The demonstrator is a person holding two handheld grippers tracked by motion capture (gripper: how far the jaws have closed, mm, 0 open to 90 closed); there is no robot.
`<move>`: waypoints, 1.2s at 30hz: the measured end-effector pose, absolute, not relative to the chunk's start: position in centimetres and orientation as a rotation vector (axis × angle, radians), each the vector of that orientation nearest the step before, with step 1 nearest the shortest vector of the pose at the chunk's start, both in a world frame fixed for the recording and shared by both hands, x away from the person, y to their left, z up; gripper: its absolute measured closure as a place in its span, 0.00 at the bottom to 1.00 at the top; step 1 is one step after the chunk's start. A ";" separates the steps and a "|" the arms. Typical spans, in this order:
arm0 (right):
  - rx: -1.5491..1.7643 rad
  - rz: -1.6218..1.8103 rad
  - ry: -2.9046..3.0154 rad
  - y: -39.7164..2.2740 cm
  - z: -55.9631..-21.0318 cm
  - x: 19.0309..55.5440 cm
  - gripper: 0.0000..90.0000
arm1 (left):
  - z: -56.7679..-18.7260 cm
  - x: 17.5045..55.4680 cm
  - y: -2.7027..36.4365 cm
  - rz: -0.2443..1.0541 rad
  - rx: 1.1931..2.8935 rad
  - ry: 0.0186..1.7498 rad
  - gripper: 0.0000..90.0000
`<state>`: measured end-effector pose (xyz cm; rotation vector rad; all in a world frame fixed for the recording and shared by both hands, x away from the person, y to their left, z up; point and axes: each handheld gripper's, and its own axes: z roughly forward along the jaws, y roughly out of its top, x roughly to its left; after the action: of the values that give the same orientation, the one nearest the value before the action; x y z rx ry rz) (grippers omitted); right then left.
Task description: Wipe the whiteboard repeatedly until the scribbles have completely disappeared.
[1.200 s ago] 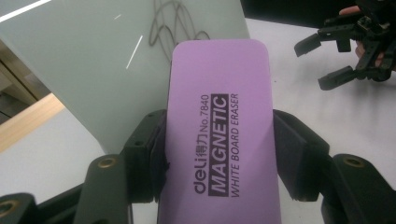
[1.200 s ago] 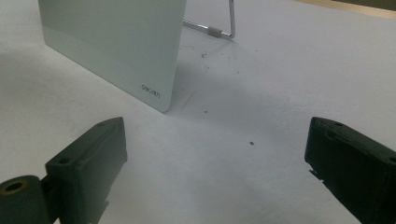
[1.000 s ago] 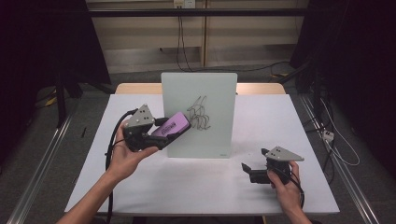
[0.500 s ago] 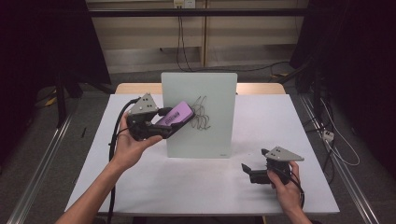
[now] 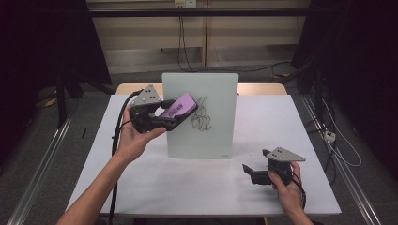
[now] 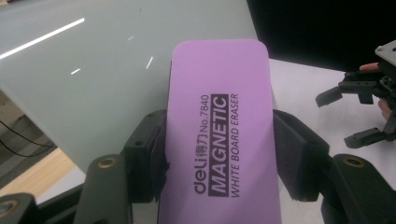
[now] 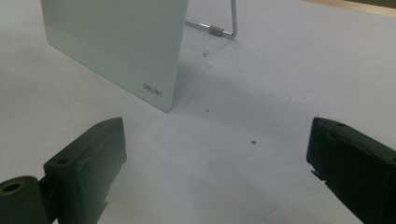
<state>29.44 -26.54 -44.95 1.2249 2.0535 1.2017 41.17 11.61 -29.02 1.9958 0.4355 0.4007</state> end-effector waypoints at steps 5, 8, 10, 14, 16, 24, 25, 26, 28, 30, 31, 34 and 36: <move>1.224 1.200 2.056 -26.5 -45.0 29.5 0.05 | -28.3 41.4 10.8 0.411 2.007 0.419 0.45; 1.221 1.201 2.057 -26.5 -45.0 29.5 0.05 | -28.2 41.5 10.4 0.402 2.022 0.400 0.45; 1.222 1.201 2.057 -26.5 -45.0 29.5 0.05 | -28.2 41.5 10.1 0.406 2.034 0.384 0.45; 1.225 1.206 2.060 -26.5 -45.0 29.5 0.05 | -28.1 41.5 9.5 0.418 2.041 0.369 0.45; 1.222 1.207 2.066 -26.4 -45.0 29.5 0.05 | -27.9 41.6 9.3 0.426 2.037 0.366 0.45; 1.226 1.209 2.066 -26.4 -45.0 29.5 0.05 | -27.0 42.7 8.9 0.462 2.040 0.373 0.45; 1.227 1.209 2.066 -26.4 -45.0 29.5 0.05 | -26.9 42.8 8.9 0.470 2.045 0.373 0.45; 1.227 1.210 2.067 -26.4 -45.0 29.5 0.05 | -26.9 43.0 8.9 0.459 2.024 0.380 0.45; 1.225 1.209 2.068 -26.4 -45.0 29.5 0.05 | -26.7 43.3 9.0 0.460 2.015 0.378 0.45; 1.225 1.209 2.069 -26.4 -45.0 29.5 0.05 | -26.5 43.5 9.0 0.473 2.013 0.375 0.45; 1.224 1.209 2.070 -26.4 -45.0 29.5 0.05 | -26.5 43.5 8.9 0.473 2.012 0.373 0.45; 1.223 1.209 2.071 -26.4 -45.1 29.5 0.05 | -26.4 43.6 8.6 0.501 2.027 0.354 0.45; 1.229 1.220 2.074 -26.4 -45.1 29.6 0.05 | -26.5 43.6 8.3 0.519 2.040 0.338 0.45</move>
<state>29.58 -26.40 -45.11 1.2291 2.0740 1.2201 43.61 8.25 -26.50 2.0398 0.3384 0.5190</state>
